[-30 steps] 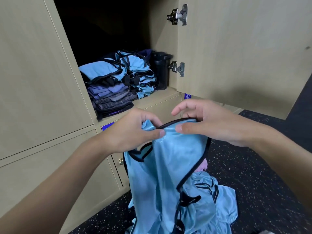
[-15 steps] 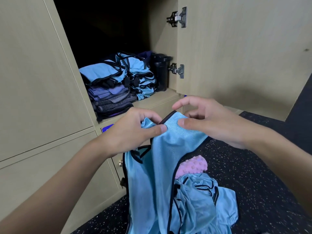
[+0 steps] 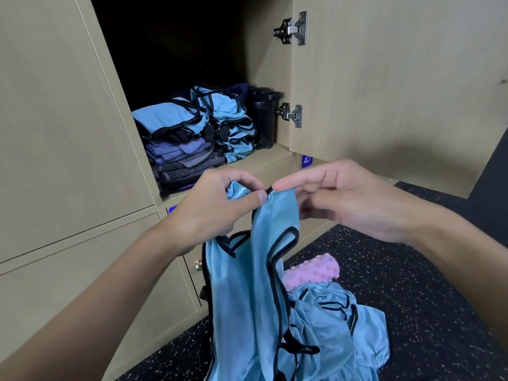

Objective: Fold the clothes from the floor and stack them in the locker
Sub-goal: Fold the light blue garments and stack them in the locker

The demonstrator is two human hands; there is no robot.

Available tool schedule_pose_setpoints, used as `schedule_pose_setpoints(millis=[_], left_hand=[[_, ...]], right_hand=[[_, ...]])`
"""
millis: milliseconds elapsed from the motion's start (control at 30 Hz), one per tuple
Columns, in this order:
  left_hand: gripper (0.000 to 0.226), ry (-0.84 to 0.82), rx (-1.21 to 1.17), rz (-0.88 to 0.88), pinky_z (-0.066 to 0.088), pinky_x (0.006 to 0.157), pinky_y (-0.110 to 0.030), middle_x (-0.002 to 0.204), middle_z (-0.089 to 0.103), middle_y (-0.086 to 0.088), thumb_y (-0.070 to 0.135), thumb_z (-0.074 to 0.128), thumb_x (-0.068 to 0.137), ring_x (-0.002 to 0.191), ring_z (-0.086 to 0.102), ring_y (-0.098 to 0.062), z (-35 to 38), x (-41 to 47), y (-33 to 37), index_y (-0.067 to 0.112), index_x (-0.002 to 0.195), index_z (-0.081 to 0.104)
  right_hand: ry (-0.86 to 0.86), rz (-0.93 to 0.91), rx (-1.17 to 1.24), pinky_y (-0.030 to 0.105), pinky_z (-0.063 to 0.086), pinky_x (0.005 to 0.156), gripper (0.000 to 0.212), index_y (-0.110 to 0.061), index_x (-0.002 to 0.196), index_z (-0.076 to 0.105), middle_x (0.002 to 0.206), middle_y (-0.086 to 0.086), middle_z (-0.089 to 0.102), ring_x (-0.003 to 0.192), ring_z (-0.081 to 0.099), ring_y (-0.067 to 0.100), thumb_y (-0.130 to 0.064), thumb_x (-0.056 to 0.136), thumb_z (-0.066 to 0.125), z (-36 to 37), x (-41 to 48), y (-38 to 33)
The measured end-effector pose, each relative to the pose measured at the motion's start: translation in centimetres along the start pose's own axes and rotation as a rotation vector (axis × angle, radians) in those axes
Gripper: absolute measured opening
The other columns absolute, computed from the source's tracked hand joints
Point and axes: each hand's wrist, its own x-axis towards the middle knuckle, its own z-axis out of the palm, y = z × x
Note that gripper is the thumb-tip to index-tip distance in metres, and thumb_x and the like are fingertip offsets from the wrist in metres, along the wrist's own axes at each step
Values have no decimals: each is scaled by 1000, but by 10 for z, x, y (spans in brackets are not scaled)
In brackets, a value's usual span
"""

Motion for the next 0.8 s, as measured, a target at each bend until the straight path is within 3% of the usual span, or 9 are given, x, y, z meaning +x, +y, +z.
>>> schedule_pose_setpoints(millis=[167, 233, 333, 400, 500, 567, 667, 700, 800], left_hand=[[20, 82, -199, -13, 40, 48, -23, 62, 38, -2, 14, 64, 96, 51, 35, -18, 2, 4, 1, 7, 92, 45], [21, 55, -211, -1, 42, 52, -22, 62, 42, -5, 13, 58, 99, 55, 42, -20, 3, 3, 1, 10, 94, 39], [17, 76, -166, 50, 47, 56, -21, 63, 57, -10, 11, 62, 97, 55, 54, -18, 4, 2, 3, 5, 90, 47], [17, 148, -176, 78, 51, 59, -27, 69, 67, -15, 11, 71, 90, 59, 60, -17, 5, 3, 3, 2, 84, 58], [22, 258, -146, 126, 51, 60, -32, 76, 71, -17, 18, 82, 79, 63, 60, -15, 7, 3, 5, 0, 79, 70], [19, 283, -163, 138, 55, 64, -40, 77, 73, -14, 20, 84, 77, 66, 63, -18, 8, 1, 8, 3, 78, 75], [9, 270, -197, 139, 57, 74, -48, 77, 76, -7, 18, 82, 79, 71, 70, -27, 9, -2, 12, 9, 80, 79], [8, 265, -200, 140, 57, 75, -50, 78, 77, -7, 18, 81, 80, 74, 71, -31, 10, -2, 14, 10, 80, 79], [7, 246, -195, 143, 58, 73, -45, 78, 77, -4, 18, 79, 81, 76, 72, -29, 9, -3, 15, 12, 83, 80]], right_hand=[[152, -107, -317, 14, 49, 67, 14, -13, 88, 73, 86, 10, 75, 68, 65, 6, 0, 89, 66, 7, 3, 3], [228, -163, -422, 14, 43, 69, 17, -22, 76, 69, 94, 5, 65, 70, 54, -2, -8, 86, 72, 9, 6, 5], [226, -194, -363, 13, 42, 74, 20, -21, 72, 62, 104, 2, 64, 73, 53, -8, -9, 86, 71, 12, 5, 3], [211, -203, -301, 19, 45, 69, 19, -16, 73, 62, 84, 4, 70, 68, 56, 2, -8, 86, 72, 15, 5, 5], [209, -216, -257, 13, 43, 64, 20, -20, 72, 65, 67, -12, 66, 62, 56, -1, -8, 85, 74, 25, 8, 10], [245, -243, -249, 16, 44, 67, 19, -24, 72, 69, 77, -13, 66, 68, 57, 0, -11, 83, 77, 31, 10, 13], [305, -251, -218, 22, 49, 85, 18, -27, 71, 72, 112, -13, 59, 99, 61, 2, -14, 80, 79, 37, 14, 14], [308, -249, -205, 24, 49, 87, 18, -27, 70, 72, 113, -11, 61, 101, 62, 4, -14, 80, 80, 37, 15, 14], [324, -264, -173, 32, 44, 66, 18, -24, 68, 72, 77, 5, 67, 66, 56, 15, -15, 82, 79, 39, 16, 15]])
